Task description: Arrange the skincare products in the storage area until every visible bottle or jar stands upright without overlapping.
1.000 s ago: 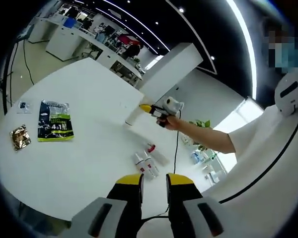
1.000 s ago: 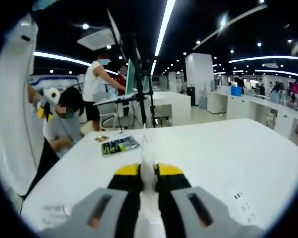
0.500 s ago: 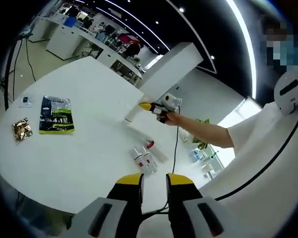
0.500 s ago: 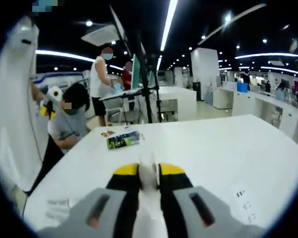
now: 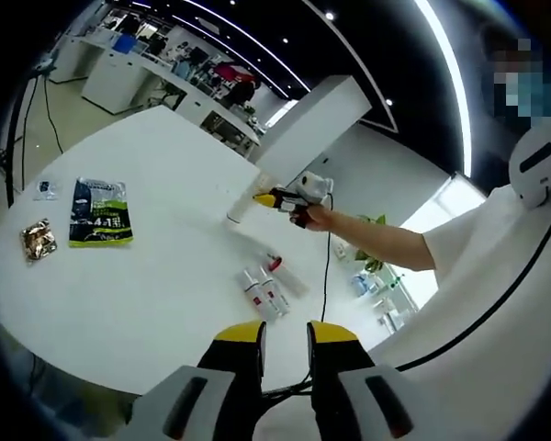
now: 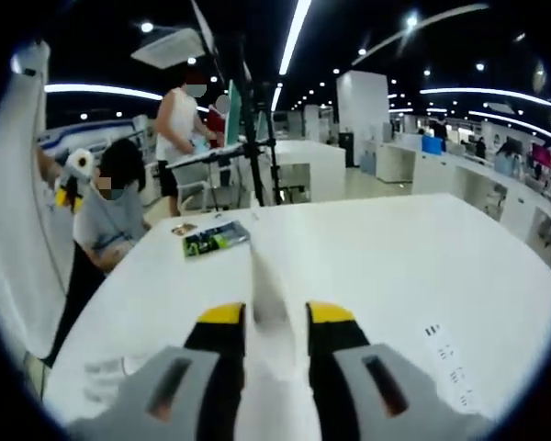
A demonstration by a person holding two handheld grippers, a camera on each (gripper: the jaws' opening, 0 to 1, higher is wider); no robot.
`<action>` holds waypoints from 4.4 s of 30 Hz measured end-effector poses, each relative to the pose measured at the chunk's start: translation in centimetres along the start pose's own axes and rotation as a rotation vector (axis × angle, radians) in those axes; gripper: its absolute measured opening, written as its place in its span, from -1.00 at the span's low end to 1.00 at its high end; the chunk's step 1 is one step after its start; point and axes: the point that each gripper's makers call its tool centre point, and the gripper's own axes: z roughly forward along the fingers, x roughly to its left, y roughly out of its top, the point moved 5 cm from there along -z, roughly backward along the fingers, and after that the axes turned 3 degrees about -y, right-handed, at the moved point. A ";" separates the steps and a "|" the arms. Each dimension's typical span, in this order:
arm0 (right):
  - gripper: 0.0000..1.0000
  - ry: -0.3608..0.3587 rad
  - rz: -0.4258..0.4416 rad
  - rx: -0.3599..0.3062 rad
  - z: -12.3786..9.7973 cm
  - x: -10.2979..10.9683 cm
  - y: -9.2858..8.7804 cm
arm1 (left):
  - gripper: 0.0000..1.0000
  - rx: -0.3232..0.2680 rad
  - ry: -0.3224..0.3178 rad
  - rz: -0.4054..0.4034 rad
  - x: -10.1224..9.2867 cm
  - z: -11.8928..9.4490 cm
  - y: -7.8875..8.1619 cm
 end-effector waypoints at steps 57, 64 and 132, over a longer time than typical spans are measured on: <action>0.06 -0.808 0.733 -0.148 -10.3 24.7 -3.1 | -0.58 0.126 -0.474 0.151 -1.0 8.8 7.7; 0.03 -0.825 0.714 -0.025 -11.1 23.6 -4.9 | -0.56 0.136 -0.444 0.148 -0.6 9.5 7.8; -0.18 -0.492 0.264 0.676 -10.5 9.6 -14.3 | -0.50 -0.009 -0.195 0.025 -2.8 8.7 6.4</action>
